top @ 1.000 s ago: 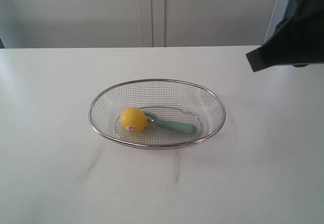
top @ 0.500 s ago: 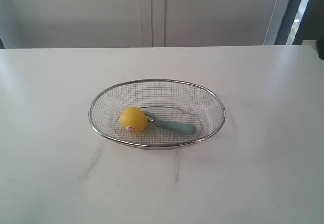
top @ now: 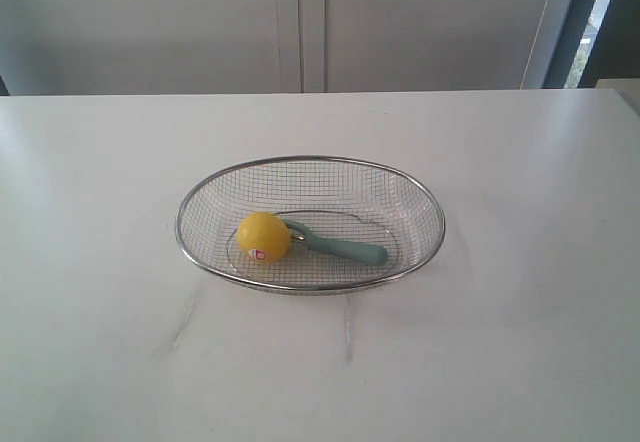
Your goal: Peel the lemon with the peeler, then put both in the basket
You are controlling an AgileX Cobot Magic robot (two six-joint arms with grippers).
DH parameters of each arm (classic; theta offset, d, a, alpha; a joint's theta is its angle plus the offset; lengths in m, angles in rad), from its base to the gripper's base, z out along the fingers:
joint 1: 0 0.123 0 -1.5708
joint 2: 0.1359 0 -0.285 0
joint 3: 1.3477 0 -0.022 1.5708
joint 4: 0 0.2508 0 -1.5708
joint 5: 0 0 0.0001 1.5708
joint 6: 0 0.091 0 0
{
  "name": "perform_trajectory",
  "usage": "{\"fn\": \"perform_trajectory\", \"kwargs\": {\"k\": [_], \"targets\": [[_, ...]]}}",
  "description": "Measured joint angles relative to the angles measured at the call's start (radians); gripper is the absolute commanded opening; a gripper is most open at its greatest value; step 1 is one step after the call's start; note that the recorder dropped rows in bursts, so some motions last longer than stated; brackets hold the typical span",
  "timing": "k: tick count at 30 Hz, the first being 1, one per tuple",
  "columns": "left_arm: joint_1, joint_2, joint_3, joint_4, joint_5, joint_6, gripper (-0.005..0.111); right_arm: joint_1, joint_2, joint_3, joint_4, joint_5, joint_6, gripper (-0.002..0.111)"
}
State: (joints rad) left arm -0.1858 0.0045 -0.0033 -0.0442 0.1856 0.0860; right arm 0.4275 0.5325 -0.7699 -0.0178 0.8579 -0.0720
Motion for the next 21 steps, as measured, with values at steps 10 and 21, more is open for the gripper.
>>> {"fn": "perform_trajectory", "kwargs": {"k": [10, 21], "targets": [[0.000, 0.000, 0.000, 0.000, 0.000, 0.000, 0.000, -0.225, -0.280, 0.150, 0.000, -0.004, 0.000, 0.000], [0.000, 0.000, 0.000, 0.000, 0.000, -0.002, 0.000, -0.287, -0.488, 0.387, 0.002, -0.221, 0.000, 0.000]]}}
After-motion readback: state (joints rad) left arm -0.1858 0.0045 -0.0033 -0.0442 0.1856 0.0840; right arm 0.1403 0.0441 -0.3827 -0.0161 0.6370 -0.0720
